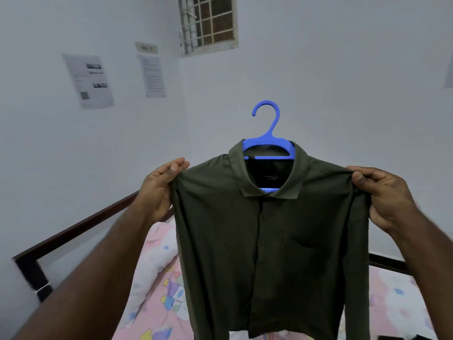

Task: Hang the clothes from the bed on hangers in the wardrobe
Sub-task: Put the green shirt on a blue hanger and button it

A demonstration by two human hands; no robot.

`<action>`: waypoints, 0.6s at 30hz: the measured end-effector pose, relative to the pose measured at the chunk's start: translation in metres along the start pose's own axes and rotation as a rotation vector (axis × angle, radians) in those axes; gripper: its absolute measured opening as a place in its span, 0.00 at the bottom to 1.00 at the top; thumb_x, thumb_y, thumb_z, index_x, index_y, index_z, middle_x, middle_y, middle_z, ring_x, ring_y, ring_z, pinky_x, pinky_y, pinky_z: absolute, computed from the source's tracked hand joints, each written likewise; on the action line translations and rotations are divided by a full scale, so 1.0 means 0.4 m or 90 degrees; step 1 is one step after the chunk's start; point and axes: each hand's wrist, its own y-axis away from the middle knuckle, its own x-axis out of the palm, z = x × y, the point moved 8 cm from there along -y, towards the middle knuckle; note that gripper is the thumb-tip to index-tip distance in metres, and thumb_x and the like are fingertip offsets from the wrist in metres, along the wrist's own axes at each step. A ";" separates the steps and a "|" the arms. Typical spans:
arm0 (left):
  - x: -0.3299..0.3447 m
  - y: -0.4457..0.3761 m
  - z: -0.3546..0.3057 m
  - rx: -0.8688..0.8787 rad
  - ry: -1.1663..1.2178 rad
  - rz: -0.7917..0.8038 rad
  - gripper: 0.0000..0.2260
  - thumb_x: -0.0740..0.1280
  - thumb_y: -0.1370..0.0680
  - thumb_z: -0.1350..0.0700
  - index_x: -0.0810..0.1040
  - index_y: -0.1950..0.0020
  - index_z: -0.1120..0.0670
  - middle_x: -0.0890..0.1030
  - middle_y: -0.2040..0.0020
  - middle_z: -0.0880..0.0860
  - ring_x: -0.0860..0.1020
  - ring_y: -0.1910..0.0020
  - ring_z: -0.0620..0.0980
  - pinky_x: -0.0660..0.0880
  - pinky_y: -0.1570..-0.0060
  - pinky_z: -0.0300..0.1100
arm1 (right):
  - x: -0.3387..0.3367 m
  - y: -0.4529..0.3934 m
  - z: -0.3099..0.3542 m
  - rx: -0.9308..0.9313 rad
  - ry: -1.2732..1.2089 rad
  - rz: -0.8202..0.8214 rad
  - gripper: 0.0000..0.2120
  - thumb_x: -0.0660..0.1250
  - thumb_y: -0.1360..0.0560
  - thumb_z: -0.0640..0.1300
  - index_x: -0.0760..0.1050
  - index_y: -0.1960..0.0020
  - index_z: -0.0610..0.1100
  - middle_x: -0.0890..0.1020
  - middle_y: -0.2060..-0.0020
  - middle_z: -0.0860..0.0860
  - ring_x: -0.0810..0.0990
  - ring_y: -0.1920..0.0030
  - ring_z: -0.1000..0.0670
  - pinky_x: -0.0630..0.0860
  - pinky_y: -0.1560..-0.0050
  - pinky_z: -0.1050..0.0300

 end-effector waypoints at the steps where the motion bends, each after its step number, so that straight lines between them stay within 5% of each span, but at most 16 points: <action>1: -0.008 0.014 -0.016 0.001 -0.019 0.004 0.14 0.62 0.18 0.56 0.76 0.33 0.57 0.81 0.36 0.54 0.78 0.34 0.51 0.75 0.34 0.46 | 0.018 0.002 0.000 0.001 -0.008 0.006 0.27 0.84 0.50 0.58 0.87 0.56 0.47 0.87 0.57 0.50 0.84 0.53 0.51 0.81 0.49 0.61; 5: -0.013 0.092 -0.048 -0.038 -0.036 0.044 0.21 0.70 0.25 0.57 0.77 0.32 0.57 0.82 0.38 0.58 0.82 0.42 0.53 0.81 0.49 0.43 | 0.094 0.021 0.002 0.010 -0.009 0.025 0.31 0.85 0.54 0.61 0.87 0.56 0.47 0.87 0.56 0.50 0.85 0.55 0.53 0.81 0.50 0.62; 8: -0.044 0.149 -0.075 -0.030 0.001 0.013 0.21 0.71 0.28 0.60 0.78 0.34 0.57 0.83 0.40 0.59 0.84 0.46 0.53 0.81 0.51 0.43 | 0.148 0.057 0.010 0.007 0.002 0.054 0.32 0.86 0.54 0.60 0.86 0.55 0.45 0.87 0.56 0.49 0.85 0.55 0.54 0.81 0.53 0.63; 13: -0.131 0.263 -0.133 -0.006 0.054 -0.049 0.15 0.65 0.22 0.65 0.79 0.36 0.56 0.85 0.46 0.60 0.85 0.52 0.53 0.82 0.56 0.43 | 0.223 0.121 0.041 0.017 0.021 0.106 0.22 0.73 0.32 0.47 0.80 0.39 0.43 0.86 0.45 0.49 0.83 0.42 0.52 0.80 0.47 0.63; 15: -0.170 0.313 -0.161 0.011 0.034 -0.065 0.15 0.64 0.21 0.66 0.79 0.36 0.56 0.85 0.47 0.59 0.85 0.52 0.53 0.82 0.54 0.44 | 0.249 0.148 0.054 0.021 0.030 0.109 0.26 0.73 0.30 0.51 0.77 0.35 0.42 0.83 0.40 0.50 0.79 0.36 0.52 0.77 0.40 0.59; 18: -0.215 0.389 -0.205 0.030 0.001 -0.076 0.17 0.66 0.24 0.65 0.80 0.35 0.56 0.85 0.48 0.59 0.85 0.52 0.53 0.82 0.48 0.45 | 0.326 0.196 0.051 0.036 0.048 0.125 0.38 0.80 0.40 0.63 0.78 0.36 0.43 0.83 0.40 0.49 0.82 0.40 0.53 0.78 0.40 0.60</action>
